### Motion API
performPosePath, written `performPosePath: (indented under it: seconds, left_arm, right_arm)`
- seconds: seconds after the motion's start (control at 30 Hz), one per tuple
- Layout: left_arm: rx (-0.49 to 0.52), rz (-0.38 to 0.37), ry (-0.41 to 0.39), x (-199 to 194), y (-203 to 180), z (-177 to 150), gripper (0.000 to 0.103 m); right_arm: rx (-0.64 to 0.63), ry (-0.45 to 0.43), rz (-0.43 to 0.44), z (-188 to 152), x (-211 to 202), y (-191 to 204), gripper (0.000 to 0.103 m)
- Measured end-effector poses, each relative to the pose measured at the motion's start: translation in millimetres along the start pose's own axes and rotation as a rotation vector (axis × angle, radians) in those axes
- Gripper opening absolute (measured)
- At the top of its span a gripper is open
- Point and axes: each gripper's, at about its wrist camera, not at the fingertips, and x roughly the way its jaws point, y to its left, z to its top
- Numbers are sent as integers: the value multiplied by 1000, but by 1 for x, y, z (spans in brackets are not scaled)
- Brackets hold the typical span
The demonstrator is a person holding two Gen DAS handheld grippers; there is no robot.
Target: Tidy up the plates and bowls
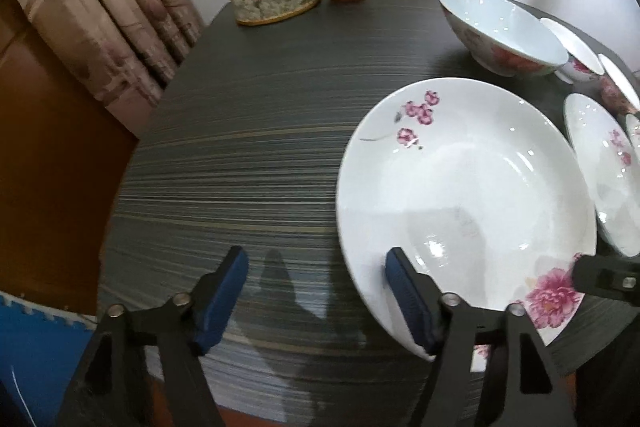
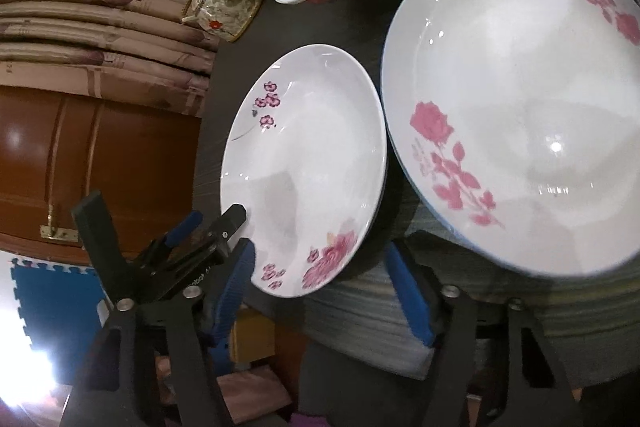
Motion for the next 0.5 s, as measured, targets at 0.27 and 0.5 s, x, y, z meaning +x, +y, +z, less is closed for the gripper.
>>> performPosePath:
  seconds: [0.27,0.5]
  left_arm:
    - [12,-16,-17,7,-5,6,47]
    - [-20,-16,-14,7,2,5,26]
  right_arm:
    - [-12,27,-24,6,16,-3,36]
    - [-52,37,-32,8,24,2,18]
